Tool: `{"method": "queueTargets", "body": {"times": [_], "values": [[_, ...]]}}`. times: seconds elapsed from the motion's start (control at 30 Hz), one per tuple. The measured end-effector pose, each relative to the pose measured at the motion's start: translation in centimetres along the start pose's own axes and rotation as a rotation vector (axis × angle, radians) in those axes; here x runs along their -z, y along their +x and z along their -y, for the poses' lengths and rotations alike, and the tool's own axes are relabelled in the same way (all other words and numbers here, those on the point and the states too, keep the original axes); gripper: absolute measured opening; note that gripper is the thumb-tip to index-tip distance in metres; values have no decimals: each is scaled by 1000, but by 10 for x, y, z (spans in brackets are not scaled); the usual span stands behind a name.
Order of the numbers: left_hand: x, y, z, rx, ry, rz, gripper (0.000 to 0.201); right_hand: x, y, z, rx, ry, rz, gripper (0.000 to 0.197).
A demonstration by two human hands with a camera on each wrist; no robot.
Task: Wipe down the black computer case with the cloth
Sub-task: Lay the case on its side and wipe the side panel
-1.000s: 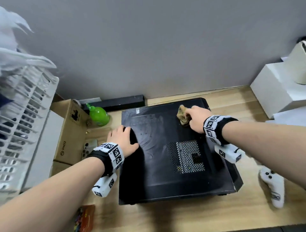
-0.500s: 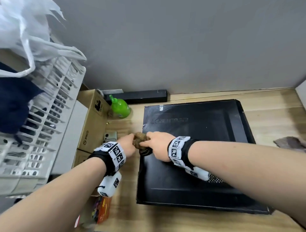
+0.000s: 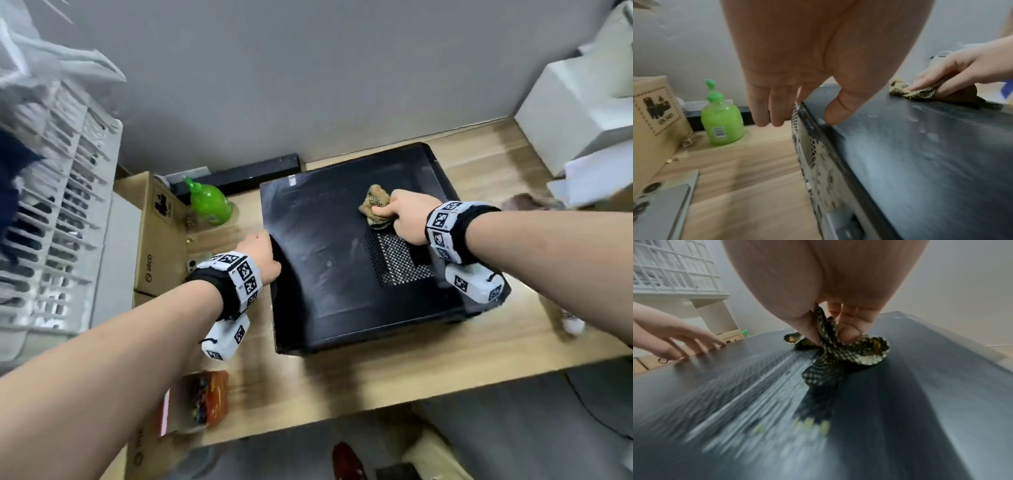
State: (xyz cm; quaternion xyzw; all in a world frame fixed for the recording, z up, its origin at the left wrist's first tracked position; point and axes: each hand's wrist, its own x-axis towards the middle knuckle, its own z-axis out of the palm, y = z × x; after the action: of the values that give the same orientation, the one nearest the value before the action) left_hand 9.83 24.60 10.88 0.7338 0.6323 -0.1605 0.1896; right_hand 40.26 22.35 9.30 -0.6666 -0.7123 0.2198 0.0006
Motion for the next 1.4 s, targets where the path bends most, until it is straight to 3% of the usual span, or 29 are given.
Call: {"method": "queueTargets", "body": {"times": [0.23, 0.4, 0.5, 0.6, 0.7, 0.97, 1.17, 1.23, 1.3, 1.4], "values": [[-46, -68, -10, -228, 217, -43, 65, -37, -103, 20, -133, 19, 46, 60], [-61, -99, -17, -317, 242, -18, 62, -57, -171, 7, -301, 50, -83, 56], [-71, -109, -23, -346, 208, -27, 66, -64, -203, -10, -508, 199, -245, 43], [-81, -110, -27, -359, 170, -100, 63, -82, -224, -24, -659, 330, -348, 30], [-85, -102, -26, -371, 144, -204, 60, -108, -228, -27, -706, 405, -386, 22], [-99, -98, -12, -362, 129, -178, 64, -158, -184, 28, -624, 604, -377, 10], [-102, -96, -9, -354, 102, -154, 65, -186, -151, 130, -258, 587, -116, 19], [-105, -96, -7, -355, 74, -161, 64, -191, -145, 157, -149, 579, -91, 19], [-106, -96, -6, -368, 66, -175, 64, -194, -146, 160, -139, 596, -97, 17], [-104, -97, -6, -377, 78, -177, 63, -191, -155, 126, -254, 662, -142, 17]]}}
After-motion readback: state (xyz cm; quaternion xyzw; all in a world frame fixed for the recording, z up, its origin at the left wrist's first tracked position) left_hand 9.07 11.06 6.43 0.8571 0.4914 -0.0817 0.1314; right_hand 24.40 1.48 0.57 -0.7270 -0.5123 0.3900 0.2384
